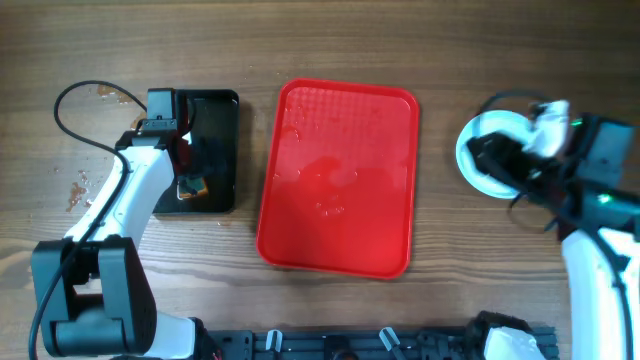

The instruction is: Clean dirty plates on tray and stack at the side

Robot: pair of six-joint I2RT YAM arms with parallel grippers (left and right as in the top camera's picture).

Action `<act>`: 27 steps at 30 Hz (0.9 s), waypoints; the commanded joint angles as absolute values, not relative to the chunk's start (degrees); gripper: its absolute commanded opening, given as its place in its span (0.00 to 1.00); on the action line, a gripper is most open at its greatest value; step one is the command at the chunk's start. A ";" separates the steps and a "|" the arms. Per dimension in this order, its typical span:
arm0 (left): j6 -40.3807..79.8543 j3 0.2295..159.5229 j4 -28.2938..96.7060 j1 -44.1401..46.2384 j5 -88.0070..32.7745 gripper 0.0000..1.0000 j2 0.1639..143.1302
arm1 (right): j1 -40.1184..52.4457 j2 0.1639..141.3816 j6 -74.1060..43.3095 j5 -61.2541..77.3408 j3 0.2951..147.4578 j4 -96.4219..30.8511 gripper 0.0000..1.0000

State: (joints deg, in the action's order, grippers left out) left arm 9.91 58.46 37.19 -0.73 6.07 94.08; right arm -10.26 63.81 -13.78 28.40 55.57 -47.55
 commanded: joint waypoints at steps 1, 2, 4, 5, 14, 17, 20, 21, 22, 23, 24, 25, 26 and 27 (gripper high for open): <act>9.39 58.61 37.04 -0.91 5.80 1.00 93.89 | 1.34 65.87 -18.59 12.58 52.29 -53.43 0.57; 9.39 58.59 37.04 -0.91 5.80 1.00 93.89 | 3.53 66.78 -20.10 9.67 50.68 -52.86 0.55; 9.39 58.61 37.04 -0.91 5.80 1.00 93.89 | 7.51 70.76 -22.65 7.68 44.99 -45.43 0.46; 9.39 58.61 37.04 -0.91 5.80 1.00 93.89 | 8.19 72.44 -22.48 7.75 43.38 -42.24 0.40; 9.39 58.61 37.04 -0.91 5.80 1.00 93.89 | 9.58 91.50 -13.69 12.95 40.75 -23.44 0.25; 9.39 58.61 37.04 -0.91 5.80 1.00 93.89 | 9.58 93.71 -13.45 12.88 40.77 -22.57 0.14; 9.39 58.61 37.04 -0.91 5.80 1.00 93.89 | 9.58 93.69 -13.50 11.86 40.77 -20.14 0.08; 9.39 58.61 37.04 -0.91 5.80 1.00 93.89 | 9.58 93.69 -13.47 10.46 40.77 -19.16 0.06; 9.39 58.61 37.04 -0.91 5.80 1.00 93.89 | 9.58 93.71 -13.45 8.58 40.77 -17.78 0.04; 9.39 58.61 37.04 -0.91 5.80 1.00 93.89 | 9.58 93.71 -12.93 8.32 40.77 -16.97 0.04; 9.39 58.61 37.04 -0.91 5.80 1.00 93.89 | 9.58 93.71 -11.38 8.32 40.77 -15.79 0.04; 9.39 58.61 37.04 -0.93 5.80 1.00 93.89 | 9.58 93.69 -10.70 8.32 40.77 -14.92 0.04; 9.39 58.61 37.04 -0.91 5.80 1.00 93.89 | 9.58 93.71 -10.50 7.97 40.77 -14.31 0.04; 9.39 58.59 37.04 -0.91 5.80 1.00 93.89 | 9.58 93.71 -10.48 6.79 40.77 -13.78 0.04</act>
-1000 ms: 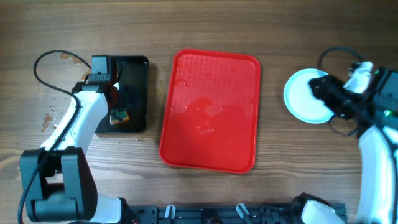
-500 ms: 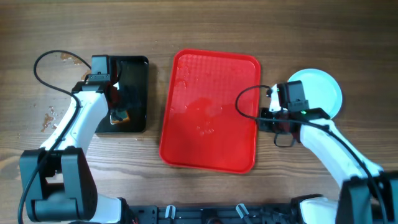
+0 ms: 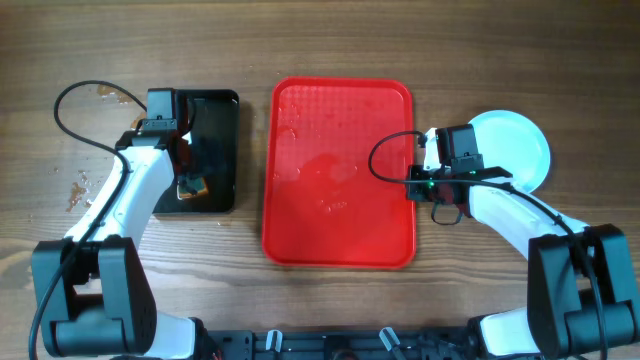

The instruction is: Clean dirty plates on tray and stack at the side

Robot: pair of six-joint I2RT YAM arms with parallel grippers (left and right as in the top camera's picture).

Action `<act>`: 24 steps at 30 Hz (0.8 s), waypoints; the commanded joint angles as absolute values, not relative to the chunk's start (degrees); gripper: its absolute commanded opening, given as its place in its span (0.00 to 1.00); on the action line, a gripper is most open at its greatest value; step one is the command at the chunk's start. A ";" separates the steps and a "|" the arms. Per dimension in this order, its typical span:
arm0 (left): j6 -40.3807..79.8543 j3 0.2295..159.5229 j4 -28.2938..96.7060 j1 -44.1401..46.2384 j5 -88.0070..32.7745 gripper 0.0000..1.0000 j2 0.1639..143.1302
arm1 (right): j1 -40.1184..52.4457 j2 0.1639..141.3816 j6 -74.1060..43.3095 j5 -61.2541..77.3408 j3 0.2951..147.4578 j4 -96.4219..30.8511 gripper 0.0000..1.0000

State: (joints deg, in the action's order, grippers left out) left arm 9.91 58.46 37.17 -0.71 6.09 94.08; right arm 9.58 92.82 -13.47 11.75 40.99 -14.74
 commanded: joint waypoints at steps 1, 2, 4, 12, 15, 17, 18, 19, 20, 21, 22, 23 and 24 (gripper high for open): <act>9.39 58.61 37.04 -0.91 5.80 1.00 93.89 | 9.58 93.71 -10.48 3.95 40.77 -12.62 0.04; 9.39 58.59 37.04 -0.91 5.80 1.00 93.89 | 9.58 93.71 -10.52 3.79 40.77 -12.34 0.04; 9.39 58.61 37.04 -0.91 5.80 1.00 93.89 | 9.58 93.71 -10.63 3.86 40.77 -12.56 0.04; 9.39 58.61 37.04 -0.91 5.80 1.00 93.89 | 9.58 83.31 -10.90 7.68 44.31 -21.12 0.54; 9.39 58.61 37.04 -0.91 5.80 1.00 93.89 | 9.58 68.51 -10.50 13.78 45.45 -23.59 0.64; 9.39 58.61 37.04 -0.91 5.80 1.00 93.89 | 9.58 55.51 -10.52 17.91 45.45 -23.62 1.00; 9.39 58.59 37.04 -0.91 5.80 1.00 93.89 | 9.58 49.74 -10.66 18.59 45.45 -23.64 1.00; 9.39 58.61 37.04 -0.91 5.80 1.00 93.89 | 9.58 43.64 -10.72 18.81 45.45 -23.68 1.00; 9.39 58.59 37.04 -0.91 5.80 1.00 93.89 | 9.58 39.70 -10.70 19.35 45.45 -23.68 1.00; 9.39 58.61 37.04 -0.91 5.80 1.00 93.89 | 9.58 36.45 -10.72 19.40 45.45 -23.59 1.00; 9.39 58.61 37.04 -0.91 5.80 1.00 93.89 | 9.58 33.85 -10.68 19.38 45.45 -23.62 1.00; 9.39 58.61 37.04 -0.91 5.80 1.00 93.89 | 9.58 31.31 -10.52 19.31 45.43 -23.75 1.00; 9.39 58.61 37.04 -0.91 5.80 1.00 93.89 | 9.58 29.54 -10.37 18.85 45.43 -24.45 1.00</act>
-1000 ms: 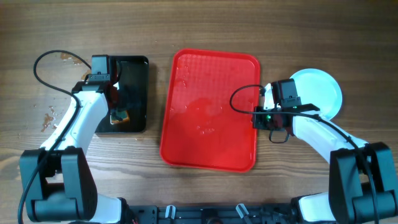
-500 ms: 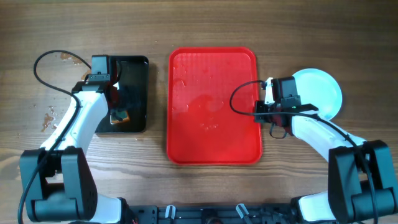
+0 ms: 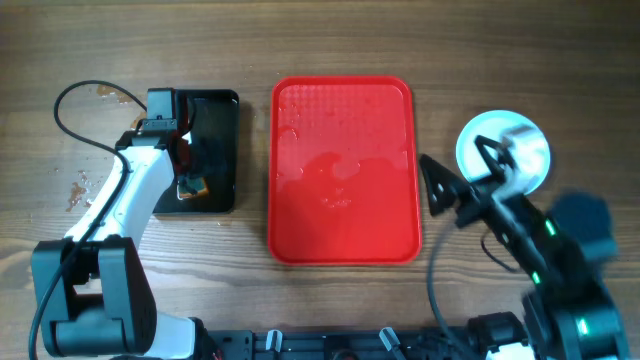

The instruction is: Clean dirty plates on tray and stack at the side

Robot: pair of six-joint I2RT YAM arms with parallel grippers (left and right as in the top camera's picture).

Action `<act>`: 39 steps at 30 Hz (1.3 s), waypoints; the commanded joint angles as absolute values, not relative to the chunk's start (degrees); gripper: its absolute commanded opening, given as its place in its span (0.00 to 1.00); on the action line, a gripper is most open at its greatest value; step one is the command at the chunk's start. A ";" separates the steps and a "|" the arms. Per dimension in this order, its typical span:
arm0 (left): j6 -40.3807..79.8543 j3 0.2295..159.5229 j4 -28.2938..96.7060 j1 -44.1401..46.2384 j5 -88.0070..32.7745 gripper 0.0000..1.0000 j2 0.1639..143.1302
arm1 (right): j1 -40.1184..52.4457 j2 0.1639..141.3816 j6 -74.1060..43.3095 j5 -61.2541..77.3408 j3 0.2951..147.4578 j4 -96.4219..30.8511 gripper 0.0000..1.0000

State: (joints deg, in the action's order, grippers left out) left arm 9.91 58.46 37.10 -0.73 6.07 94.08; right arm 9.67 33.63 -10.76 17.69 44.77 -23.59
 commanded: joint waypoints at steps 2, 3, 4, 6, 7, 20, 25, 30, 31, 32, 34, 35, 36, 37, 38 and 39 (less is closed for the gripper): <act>9.39 58.61 37.04 -0.91 5.80 1.00 93.89 | 9.58 26.52 -10.55 17.65 45.43 -28.88 1.00; 9.39 58.61 37.04 -0.91 5.80 1.00 93.89 | 9.58 26.02 -10.57 17.65 45.43 -30.87 1.00; 9.39 58.61 37.04 -0.91 5.80 1.00 93.89 | 9.58 26.00 -10.55 17.65 45.43 -34.11 1.00; 9.39 58.61 37.04 -0.91 5.80 1.00 93.89 | 9.58 26.30 -9.74 13.37 45.43 -39.29 1.00; 9.39 58.61 37.04 -0.91 5.80 1.00 93.89 | 9.58 26.28 -8.32 11.51 45.43 -40.07 1.00; 9.39 58.59 37.04 -0.91 5.80 1.00 93.89 | 9.37 2.33 9.08 6.74 21.26 -25.21 1.00; 9.39 58.59 37.04 -0.93 5.80 1.00 93.89 | 9.37 0.16 9.02 5.93 9.19 -10.72 1.00; 9.39 58.61 37.04 -0.91 5.80 1.00 93.89 | 9.37 0.14 9.02 5.91 0.14 3.53 1.00; 9.39 58.61 37.04 -0.91 5.80 1.00 93.89 | 9.37 0.16 9.06 5.93 0.27 2.15 1.00; 9.39 58.61 37.04 -0.91 5.80 1.00 93.89 | 9.37 0.16 8.97 5.98 0.27 1.45 1.00; 9.39 58.61 37.04 -0.91 5.80 1.00 93.89 | 9.37 0.16 8.99 5.93 0.30 0.40 1.00; 9.39 58.61 37.04 -0.93 5.80 1.00 93.89 | 9.37 0.25 9.02 5.96 0.30 0.38 1.00; 9.39 58.61 37.04 -0.91 5.80 1.00 93.89 | 9.37 0.36 9.02 5.93 0.30 0.38 1.00; 9.39 58.59 37.04 -0.91 5.80 1.00 93.89 | 9.37 0.43 9.02 5.93 0.30 0.38 1.00; 9.39 58.61 37.04 -0.91 5.80 1.00 93.89 | 9.37 0.43 8.99 5.96 0.30 0.38 1.00; 9.39 58.61 37.04 -0.91 5.80 1.00 93.89 | 9.37 0.43 9.04 5.93 0.30 0.38 1.00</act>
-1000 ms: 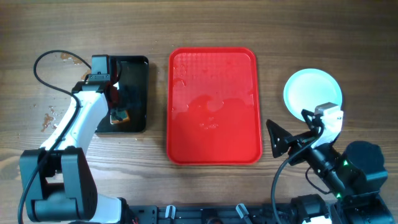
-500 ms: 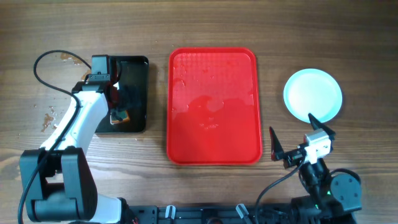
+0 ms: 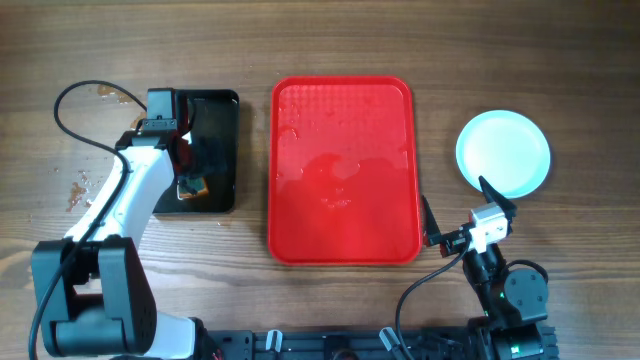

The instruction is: Clean dirty plates on tray and stack at the side

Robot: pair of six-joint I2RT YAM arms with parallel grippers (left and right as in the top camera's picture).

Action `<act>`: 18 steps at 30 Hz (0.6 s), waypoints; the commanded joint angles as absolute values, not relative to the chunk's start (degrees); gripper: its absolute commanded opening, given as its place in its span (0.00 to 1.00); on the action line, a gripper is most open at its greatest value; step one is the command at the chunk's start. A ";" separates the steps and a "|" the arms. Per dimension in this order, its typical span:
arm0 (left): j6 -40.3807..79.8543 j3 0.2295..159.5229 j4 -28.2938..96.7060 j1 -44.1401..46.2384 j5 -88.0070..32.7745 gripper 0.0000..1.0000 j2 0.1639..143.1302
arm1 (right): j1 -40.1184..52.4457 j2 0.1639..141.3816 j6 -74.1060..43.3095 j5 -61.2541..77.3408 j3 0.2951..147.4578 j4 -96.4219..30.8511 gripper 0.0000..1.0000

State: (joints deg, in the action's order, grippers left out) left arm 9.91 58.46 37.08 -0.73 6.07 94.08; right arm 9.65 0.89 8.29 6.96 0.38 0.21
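The red tray (image 3: 343,170) lies in the middle of the table with no plates on it; its surface shows wet smears. A pale round plate (image 3: 503,153) lies to its right, uncovered. My right gripper (image 3: 462,215) is low at the front right, between the tray's corner and the plate, its fingers spread open and holding nothing. My left gripper (image 3: 188,178) hangs over the black tray (image 3: 215,150) at the left, with a small brownish object at its tips; whether it grips that object cannot be told.
Crumbs and stains (image 3: 80,190) mark the wood left of the left arm. A black cable (image 3: 75,110) loops at the far left. A rail (image 3: 330,342) runs along the table's front edge.
My right arm has drawn back to the front right corner and sits lower; the plate, partly covered before, now shows whole. The tray, the black tray and the left arm are unchanged.
My right gripper was over the plate at the right while the red tray lay slightly askew. Then it was at the tray's right edge and the tray lay straight. Then it stood between tray and plate, and now it is back at the front. The left arm stayed put.
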 commanded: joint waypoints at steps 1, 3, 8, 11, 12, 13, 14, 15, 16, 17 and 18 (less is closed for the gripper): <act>9.39 58.61 37.04 -0.91 5.80 1.00 93.89 | 9.37 0.43 8.99 5.93 0.30 0.38 1.00; 9.39 58.61 37.04 -0.91 5.80 1.00 93.89 | 9.37 0.43 9.02 5.96 0.30 0.38 1.00; 9.39 58.59 37.08 -0.93 5.80 1.00 93.84 | 9.37 0.43 9.02 5.93 0.30 0.38 1.00; 9.39 57.87 36.91 -0.23 5.80 1.00 90.80 | 9.37 0.43 9.02 5.93 0.30 0.38 1.00; 9.39 57.10 36.86 0.84 5.80 1.00 87.53 | 9.37 0.43 8.99 5.96 0.30 0.38 1.00; 9.39 56.42 36.84 1.65 5.80 1.00 85.10 | 9.37 0.43 8.99 5.93 0.30 0.38 1.00; 9.39 55.83 37.01 2.46 5.80 1.00 82.46 | 9.37 0.43 9.02 5.93 0.30 0.38 1.00; 9.39 55.24 37.06 3.29 5.80 1.00 78.78 | 9.37 0.43 8.99 5.93 0.30 0.38 1.00; 9.39 54.74 37.04 4.01 5.80 1.00 74.19 | 9.37 0.43 9.02 5.93 0.30 0.38 1.00; 9.39 54.43 37.06 4.29 5.80 1.00 71.00 | 9.37 0.43 9.02 5.93 0.30 0.38 1.00; 9.39 54.17 37.06 4.36 5.80 1.00 67.31 | 9.37 0.43 8.99 5.93 0.30 0.38 1.00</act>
State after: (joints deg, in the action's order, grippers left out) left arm 9.91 55.18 37.19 3.77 6.09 76.60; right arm 9.65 0.89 8.29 6.96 0.38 0.23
